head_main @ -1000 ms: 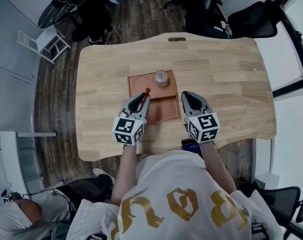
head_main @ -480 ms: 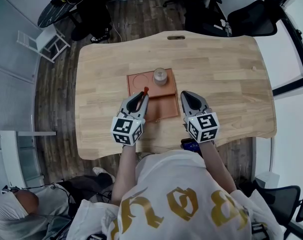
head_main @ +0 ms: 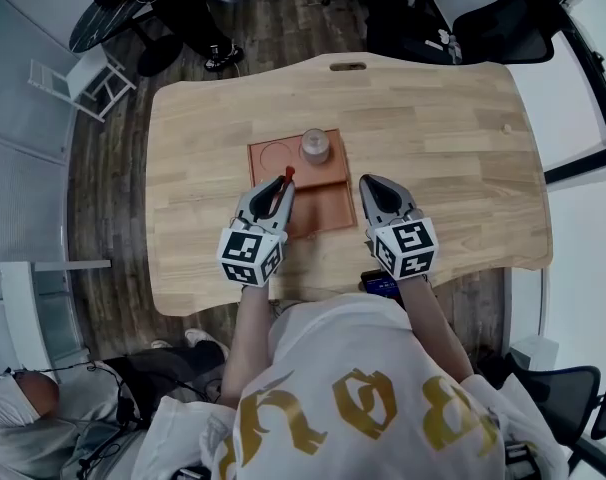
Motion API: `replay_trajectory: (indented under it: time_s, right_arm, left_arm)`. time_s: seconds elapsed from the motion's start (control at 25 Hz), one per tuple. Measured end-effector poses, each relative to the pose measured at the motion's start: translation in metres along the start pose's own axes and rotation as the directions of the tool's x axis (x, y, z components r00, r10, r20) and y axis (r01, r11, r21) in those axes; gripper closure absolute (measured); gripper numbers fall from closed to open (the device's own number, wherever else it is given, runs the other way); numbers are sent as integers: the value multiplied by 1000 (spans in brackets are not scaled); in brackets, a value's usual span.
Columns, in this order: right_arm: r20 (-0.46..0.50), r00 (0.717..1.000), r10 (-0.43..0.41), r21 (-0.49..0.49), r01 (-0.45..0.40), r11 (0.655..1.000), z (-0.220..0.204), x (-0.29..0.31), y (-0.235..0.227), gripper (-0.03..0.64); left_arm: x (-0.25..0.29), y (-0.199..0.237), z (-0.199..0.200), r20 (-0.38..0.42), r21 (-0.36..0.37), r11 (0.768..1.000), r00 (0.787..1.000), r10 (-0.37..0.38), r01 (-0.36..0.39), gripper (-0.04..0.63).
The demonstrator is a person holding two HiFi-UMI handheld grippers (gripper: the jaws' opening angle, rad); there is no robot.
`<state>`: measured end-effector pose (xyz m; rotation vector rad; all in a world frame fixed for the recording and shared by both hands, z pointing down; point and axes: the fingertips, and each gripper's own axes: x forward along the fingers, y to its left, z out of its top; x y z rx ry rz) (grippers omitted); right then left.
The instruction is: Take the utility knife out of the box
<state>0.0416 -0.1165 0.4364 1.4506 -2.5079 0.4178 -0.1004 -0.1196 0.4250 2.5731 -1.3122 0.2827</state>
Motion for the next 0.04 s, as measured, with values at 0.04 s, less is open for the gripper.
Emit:
replay_trajectory:
  time_s: [0.04]
  right_arm:
    - [-2,1000,0,0,0,1000,-1,0,-1,606]
  left_arm:
    - [1,0,-1,-2,-1,1000,1000,0,0,538]
